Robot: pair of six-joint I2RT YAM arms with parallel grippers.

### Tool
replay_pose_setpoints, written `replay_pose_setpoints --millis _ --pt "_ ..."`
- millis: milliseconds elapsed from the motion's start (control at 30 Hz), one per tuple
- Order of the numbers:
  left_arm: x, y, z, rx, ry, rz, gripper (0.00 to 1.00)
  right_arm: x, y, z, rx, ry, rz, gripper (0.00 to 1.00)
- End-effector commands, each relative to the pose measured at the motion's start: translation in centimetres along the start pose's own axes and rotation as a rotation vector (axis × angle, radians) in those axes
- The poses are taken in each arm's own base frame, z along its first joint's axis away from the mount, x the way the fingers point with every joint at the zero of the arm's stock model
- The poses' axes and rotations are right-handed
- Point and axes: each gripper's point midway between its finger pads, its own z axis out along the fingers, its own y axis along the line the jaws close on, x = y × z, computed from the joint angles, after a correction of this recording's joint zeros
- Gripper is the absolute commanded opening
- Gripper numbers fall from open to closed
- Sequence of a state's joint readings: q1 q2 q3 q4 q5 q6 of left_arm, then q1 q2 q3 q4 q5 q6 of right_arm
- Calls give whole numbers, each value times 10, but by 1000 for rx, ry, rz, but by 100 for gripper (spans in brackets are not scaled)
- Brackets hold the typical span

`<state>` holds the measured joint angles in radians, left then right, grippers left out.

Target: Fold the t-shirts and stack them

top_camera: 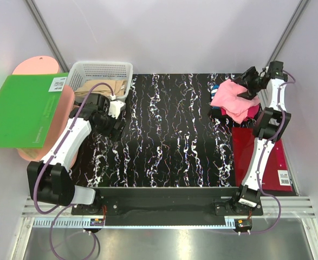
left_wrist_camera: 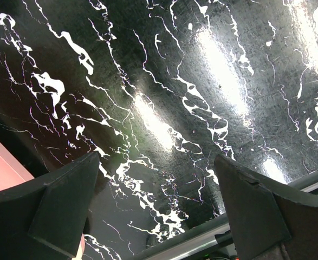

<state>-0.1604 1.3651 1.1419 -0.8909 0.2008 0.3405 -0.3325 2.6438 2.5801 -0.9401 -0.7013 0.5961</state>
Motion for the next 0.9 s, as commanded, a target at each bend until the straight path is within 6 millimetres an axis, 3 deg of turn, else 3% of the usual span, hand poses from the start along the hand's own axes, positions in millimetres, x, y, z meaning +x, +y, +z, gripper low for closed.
replay_pose_setpoints --millis 0,133,367,567,700,800,867 --pt "-12 8 -9 -30 -49 16 93 -14 86 -58 -141 -136 -168 100" --pt "-12 7 -8 -22 -46 10 93 23 112 -48 -165 -63 -196 100" --pt "-9 7 -9 -21 -49 6 93 72 89 2 -172 69 -170 100" --pt "-10 9 -10 -24 -51 3 93 82 44 33 -98 125 -108 100" --pt "-8 11 -10 -27 -49 3 93 83 25 43 -70 142 -86 100" --pt "-7 11 -11 -28 -51 7 93 81 41 34 -115 143 -108 100" --pt "-6 11 -12 -32 -50 7 93 75 69 16 -167 115 -154 100"
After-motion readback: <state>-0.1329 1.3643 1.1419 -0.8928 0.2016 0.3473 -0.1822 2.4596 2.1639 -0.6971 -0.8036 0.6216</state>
